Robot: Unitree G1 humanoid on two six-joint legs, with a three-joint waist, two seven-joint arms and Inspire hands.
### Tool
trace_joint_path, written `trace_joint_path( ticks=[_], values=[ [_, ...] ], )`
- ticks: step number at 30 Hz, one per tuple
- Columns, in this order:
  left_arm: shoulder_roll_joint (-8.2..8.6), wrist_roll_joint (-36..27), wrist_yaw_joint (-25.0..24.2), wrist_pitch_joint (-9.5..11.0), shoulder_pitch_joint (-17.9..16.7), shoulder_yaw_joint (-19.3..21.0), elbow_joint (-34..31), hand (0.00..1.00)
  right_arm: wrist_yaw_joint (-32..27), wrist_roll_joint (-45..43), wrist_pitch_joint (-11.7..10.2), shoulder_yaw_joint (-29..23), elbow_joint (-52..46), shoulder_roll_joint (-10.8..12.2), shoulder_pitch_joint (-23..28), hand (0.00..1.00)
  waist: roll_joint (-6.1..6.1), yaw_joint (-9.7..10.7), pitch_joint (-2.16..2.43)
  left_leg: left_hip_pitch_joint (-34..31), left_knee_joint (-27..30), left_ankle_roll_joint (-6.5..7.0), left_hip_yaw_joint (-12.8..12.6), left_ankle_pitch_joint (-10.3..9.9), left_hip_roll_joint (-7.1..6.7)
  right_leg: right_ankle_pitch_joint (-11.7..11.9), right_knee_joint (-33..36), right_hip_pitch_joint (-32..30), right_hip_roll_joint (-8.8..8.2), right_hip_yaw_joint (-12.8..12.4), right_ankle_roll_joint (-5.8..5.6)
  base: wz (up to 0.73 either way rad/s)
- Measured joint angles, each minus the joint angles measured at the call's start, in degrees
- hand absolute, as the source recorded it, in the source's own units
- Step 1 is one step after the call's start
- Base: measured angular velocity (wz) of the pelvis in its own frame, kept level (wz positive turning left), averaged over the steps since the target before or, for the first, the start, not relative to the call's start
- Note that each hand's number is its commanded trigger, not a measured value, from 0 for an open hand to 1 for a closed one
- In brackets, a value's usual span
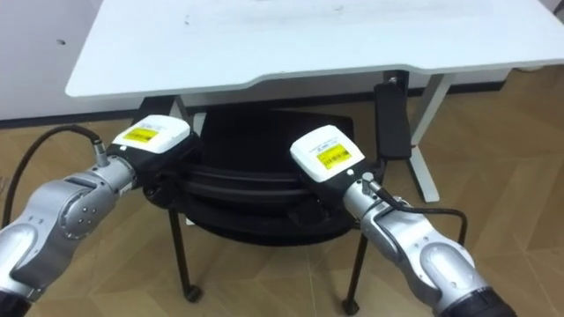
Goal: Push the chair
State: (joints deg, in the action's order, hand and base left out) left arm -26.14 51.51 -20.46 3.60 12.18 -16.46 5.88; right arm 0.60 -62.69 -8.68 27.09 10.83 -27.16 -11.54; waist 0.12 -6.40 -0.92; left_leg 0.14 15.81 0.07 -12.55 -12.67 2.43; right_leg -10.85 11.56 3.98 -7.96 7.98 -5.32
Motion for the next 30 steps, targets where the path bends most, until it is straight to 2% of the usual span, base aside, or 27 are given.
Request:
trace_joint_path(
  ticks=[5,7,11,15,18,22,30],
  values=[
    [0.51,0.06,0.34,-0.76,-1.18,0.24,-0.64,1.0,0.79,-0.63,0.02,0.0,-0.39,0.03,0.06,1.0,0.34,0.33,0.07,0.55,0.03,-0.06,-0.04,0.04,0.35,-0.05,0.18,0.2,0.16,0.09,0.03,-0.04],
    [0.57,0.25,0.83,-0.95,-2.06,0.59,-1.38,1.0,0.8,-0.64,0.03,-0.01,-0.75,0.05,0.37,1.0,0.32,0.81,0.07,0.56,0.17,-0.08,-0.24,0.05,0.9,-0.06,0.21,0.35,0.21,1.37,0.05,0.05],
    [1.26,0.84,1.25,-1.15,-3.13,0.47,-1.45,1.0,0.75,-0.62,0.02,-0.02,-0.78,-0.05,1.47,1.0,0.12,2.3,0.01,1.21,0.82,-0.08,0.22,0.05,0.78,-0.06,-0.03,2.24,0.28,3.73,0.06,0.16],
    [1.75,1.3,1.59,-1.13,-3.77,0.43,-1.53,1.0,0.72,-0.62,0.0,-0.26,-0.99,-0.02,2.5,1.0,-0.35,3.23,0.0,2.15,-0.54,-0.56,1.08,0.33,0.67,-0.08,-0.03,3.21,0.32,4.91,0.08,0.17],
    [2.48,2.22,2.01,-1.07,-3.77,0.46,-1.53,1.0,0.49,-0.62,0.0,-0.95,-0.99,0.12,3.3,1.0,-1.05,3.15,0.06,2.21,-1.1,-0.75,1.71,0.52,0.26,-0.08,-0.11,3.22,0.19,5.01,0.08,0.06],
    [2.09,2.23,2.01,-0.89,-3.87,0.41,-2.43,1.0,-0.42,-0.38,-0.02,-1.42,-1.01,0.38,4.18,1.0,-2.2,3.16,0.15,1.93,-1.31,-0.71,2.08,0.61,-0.19,-0.04,-1.05,3.5,0.07,4.99,0.12,0.01],
    [2.02,2.23,0.77,-2.1,-3.89,-0.05,-3.8,1.0,-0.34,-0.34,0.09,-1.46,-1.62,0.43,4.59,1.0,-2.14,3.34,0.41,1.65,-1.3,-0.7,2.31,0.62,-0.2,-0.03,-1.05,3.14,0.1,4.93,0.12,0.0]
  ],
)
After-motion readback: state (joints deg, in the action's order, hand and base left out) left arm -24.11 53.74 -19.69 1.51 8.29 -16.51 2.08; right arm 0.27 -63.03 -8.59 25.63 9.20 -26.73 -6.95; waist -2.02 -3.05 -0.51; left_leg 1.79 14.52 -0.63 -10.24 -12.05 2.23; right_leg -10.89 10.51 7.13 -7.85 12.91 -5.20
